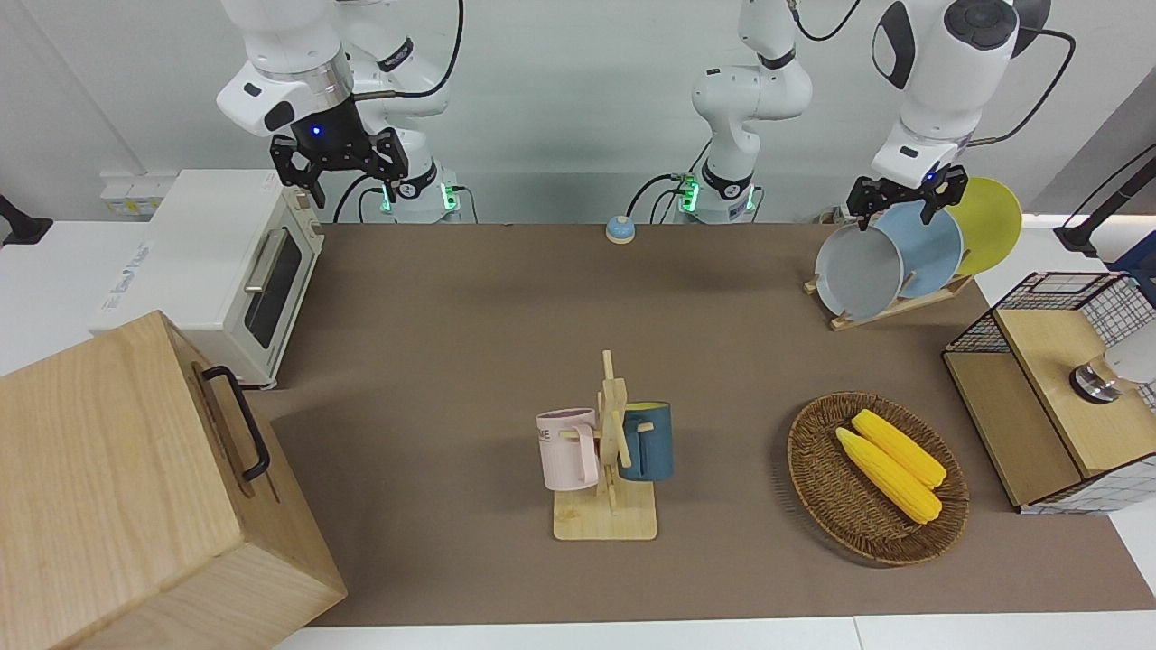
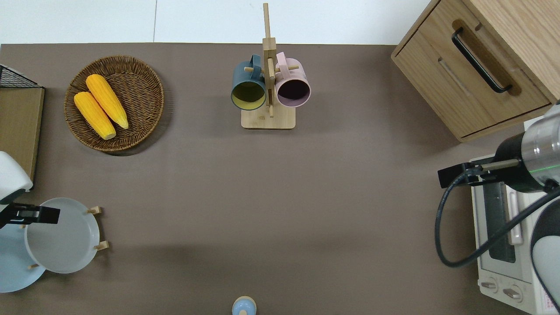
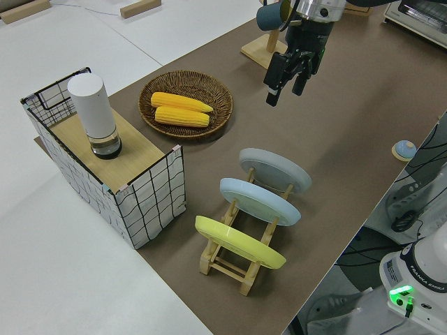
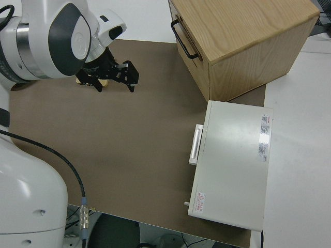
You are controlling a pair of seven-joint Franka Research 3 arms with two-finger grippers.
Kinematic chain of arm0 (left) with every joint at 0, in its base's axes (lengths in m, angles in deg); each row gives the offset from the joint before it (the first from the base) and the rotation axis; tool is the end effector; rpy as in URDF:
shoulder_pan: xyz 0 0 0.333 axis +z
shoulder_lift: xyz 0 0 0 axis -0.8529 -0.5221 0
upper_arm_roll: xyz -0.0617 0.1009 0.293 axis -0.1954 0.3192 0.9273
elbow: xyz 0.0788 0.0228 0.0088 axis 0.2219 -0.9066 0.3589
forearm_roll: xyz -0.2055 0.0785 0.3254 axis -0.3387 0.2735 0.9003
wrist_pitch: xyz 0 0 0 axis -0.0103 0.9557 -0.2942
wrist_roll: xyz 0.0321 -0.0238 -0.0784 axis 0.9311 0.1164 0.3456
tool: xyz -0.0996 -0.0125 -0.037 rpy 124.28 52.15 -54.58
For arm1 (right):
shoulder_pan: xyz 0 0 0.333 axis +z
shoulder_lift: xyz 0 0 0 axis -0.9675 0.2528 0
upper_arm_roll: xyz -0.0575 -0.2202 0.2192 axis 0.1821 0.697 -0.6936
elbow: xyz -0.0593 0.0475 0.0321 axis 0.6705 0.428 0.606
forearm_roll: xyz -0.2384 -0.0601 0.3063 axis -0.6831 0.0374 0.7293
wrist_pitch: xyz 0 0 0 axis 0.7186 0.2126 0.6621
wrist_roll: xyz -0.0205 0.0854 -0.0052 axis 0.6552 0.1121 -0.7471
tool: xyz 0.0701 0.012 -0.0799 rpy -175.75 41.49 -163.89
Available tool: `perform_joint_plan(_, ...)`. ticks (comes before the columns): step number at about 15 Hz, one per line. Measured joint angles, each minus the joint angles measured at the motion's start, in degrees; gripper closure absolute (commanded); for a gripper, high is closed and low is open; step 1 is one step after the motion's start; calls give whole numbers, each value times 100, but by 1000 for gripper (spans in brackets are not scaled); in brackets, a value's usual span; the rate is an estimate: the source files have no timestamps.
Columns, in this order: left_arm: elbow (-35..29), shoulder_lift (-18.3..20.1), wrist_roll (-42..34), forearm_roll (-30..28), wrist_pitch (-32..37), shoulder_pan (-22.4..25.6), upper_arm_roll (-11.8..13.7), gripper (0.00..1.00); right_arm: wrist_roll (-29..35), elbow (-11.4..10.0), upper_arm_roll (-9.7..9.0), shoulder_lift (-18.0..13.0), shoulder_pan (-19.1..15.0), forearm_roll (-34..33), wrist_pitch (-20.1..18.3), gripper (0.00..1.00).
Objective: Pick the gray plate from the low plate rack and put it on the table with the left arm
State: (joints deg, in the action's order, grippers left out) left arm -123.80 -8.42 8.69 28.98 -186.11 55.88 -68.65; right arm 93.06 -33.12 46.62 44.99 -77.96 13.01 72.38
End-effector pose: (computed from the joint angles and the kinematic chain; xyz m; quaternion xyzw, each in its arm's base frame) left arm 0.4792 0.0476 0.5541 -0.9898 0.0553 0.0414 0.1245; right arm 0.5271 0.0755 0.6544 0.9986 0.0410 -0.0321 0.0055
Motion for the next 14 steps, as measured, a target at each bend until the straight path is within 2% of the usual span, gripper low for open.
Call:
perform_joint_plan(5, -391, 31, -1, 279, -343, 1, 4, 5, 0, 0, 0, 0, 0, 0, 0, 11)
perform_joint_plan(14, -1014, 148, -18, 502, -1084, 70, 230, 7, 0, 0, 0, 0, 0, 0, 0, 13)
